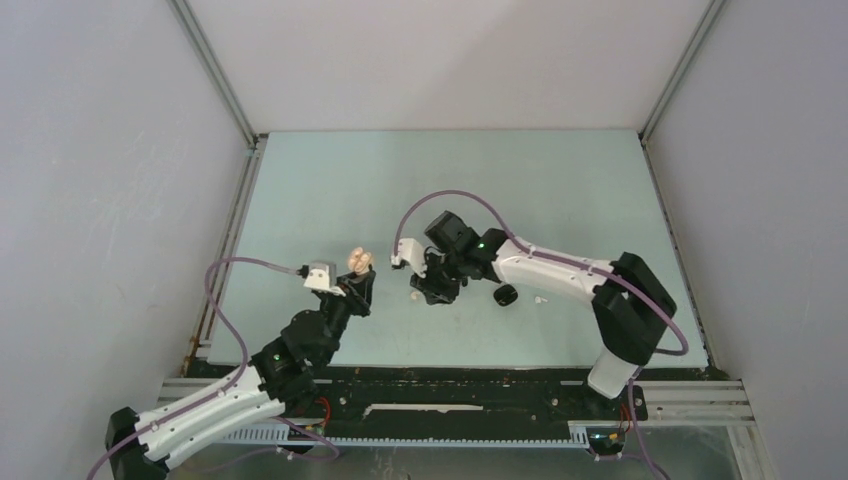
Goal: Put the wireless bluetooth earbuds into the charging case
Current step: Pick up the left earbud from the center of the board.
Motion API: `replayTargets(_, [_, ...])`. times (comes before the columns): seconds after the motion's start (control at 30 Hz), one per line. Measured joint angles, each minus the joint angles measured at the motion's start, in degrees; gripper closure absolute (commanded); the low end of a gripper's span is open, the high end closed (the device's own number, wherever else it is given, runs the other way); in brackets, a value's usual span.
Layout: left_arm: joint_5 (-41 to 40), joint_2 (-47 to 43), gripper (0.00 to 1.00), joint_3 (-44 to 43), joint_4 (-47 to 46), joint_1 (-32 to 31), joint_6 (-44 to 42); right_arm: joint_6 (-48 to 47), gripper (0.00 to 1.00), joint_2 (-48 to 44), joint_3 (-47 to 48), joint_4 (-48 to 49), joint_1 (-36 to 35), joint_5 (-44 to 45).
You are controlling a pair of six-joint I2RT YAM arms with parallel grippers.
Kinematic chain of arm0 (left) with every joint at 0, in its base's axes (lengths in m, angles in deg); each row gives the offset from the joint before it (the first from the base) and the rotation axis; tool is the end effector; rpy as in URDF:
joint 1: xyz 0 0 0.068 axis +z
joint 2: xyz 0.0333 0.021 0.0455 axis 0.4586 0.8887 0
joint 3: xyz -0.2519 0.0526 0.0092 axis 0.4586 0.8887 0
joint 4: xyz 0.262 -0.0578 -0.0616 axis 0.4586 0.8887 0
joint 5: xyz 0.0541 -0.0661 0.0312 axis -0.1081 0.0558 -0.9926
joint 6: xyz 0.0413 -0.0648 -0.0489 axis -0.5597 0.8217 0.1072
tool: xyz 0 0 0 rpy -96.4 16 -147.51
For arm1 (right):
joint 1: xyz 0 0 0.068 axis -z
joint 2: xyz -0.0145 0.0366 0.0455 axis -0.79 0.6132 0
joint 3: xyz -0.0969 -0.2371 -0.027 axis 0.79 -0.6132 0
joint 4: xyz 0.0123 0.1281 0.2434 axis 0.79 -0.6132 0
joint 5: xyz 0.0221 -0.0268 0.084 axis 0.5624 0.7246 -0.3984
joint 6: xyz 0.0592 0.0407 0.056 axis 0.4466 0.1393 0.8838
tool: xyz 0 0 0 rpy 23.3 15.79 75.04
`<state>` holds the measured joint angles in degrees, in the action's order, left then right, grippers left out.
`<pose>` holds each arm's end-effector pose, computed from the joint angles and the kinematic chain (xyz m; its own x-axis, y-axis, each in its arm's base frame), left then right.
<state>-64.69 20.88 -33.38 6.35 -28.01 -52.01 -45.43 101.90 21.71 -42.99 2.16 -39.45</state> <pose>0.1524 -0.1350 0.2045 -0.1110 -0.2900 -0.9506 0.3042 0.9007 -0.3103 0.2217 0.3159 0.1707 -0.1712 -0.7510 -0.6377 -0.9852 0.1383 0.1017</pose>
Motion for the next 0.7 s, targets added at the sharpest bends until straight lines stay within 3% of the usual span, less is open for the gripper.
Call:
replayTargets(0.33, [-7.8,-8.0,1.00,1.9,10.1,0.0,3.9,0.6,0.65,13.2,8.6,2.5,-4.9,7.4])
replayTargets(0.7, [-10.1,-10.4,1.00,1.9,13.3,0.0,4.4,2.7,0.66,21.0,17.0,1.0,-5.3,9.5])
